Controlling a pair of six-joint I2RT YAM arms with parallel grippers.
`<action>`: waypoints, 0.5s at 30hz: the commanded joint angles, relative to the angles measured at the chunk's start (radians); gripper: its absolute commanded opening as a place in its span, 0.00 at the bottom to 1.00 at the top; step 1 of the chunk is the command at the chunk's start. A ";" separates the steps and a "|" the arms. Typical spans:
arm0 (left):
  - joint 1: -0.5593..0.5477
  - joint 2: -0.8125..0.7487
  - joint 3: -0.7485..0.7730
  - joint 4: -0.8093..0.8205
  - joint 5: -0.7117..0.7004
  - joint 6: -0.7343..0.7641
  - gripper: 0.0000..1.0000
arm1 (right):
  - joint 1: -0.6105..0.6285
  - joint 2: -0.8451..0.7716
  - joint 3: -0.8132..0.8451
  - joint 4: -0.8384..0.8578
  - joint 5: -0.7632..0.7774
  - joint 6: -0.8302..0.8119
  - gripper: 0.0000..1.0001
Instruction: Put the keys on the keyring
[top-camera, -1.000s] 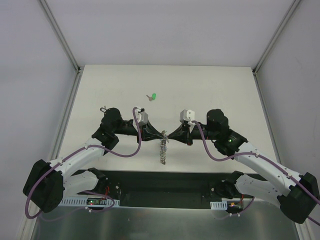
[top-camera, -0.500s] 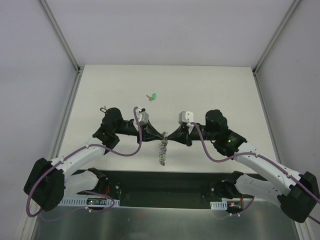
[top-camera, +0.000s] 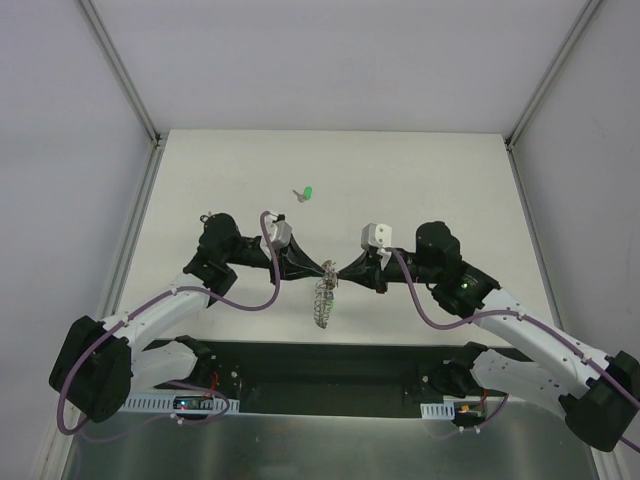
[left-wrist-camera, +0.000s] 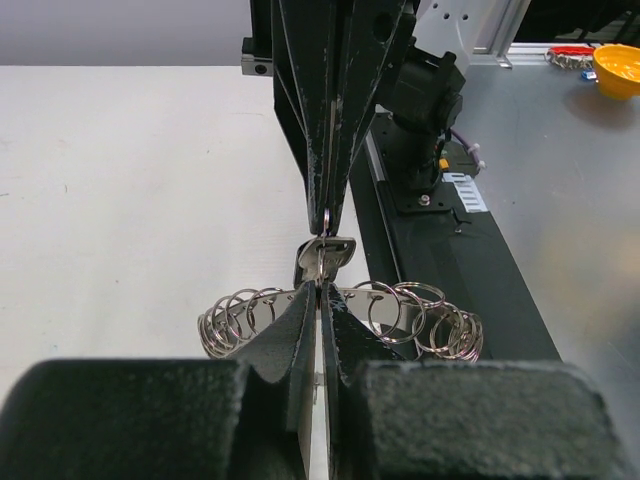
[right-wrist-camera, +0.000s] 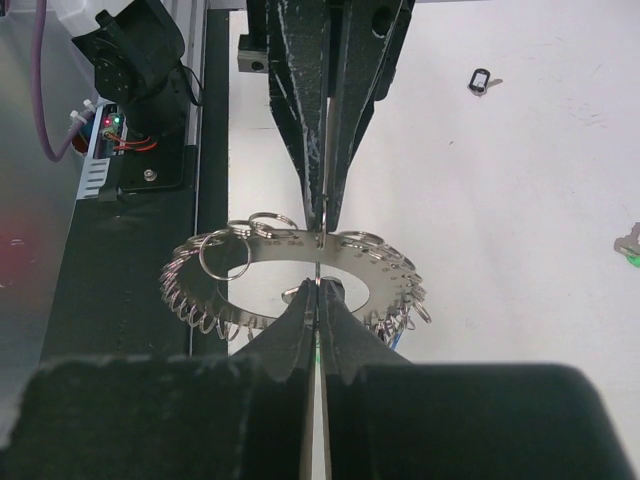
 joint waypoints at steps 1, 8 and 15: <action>0.030 0.027 0.037 0.165 0.145 -0.073 0.00 | 0.006 -0.042 0.023 0.004 -0.008 -0.009 0.01; 0.036 0.032 0.064 0.029 0.170 0.043 0.00 | 0.009 -0.056 -0.004 0.036 -0.002 0.011 0.01; 0.043 0.026 0.080 -0.033 0.179 0.093 0.00 | 0.044 -0.036 -0.001 0.053 0.015 0.008 0.01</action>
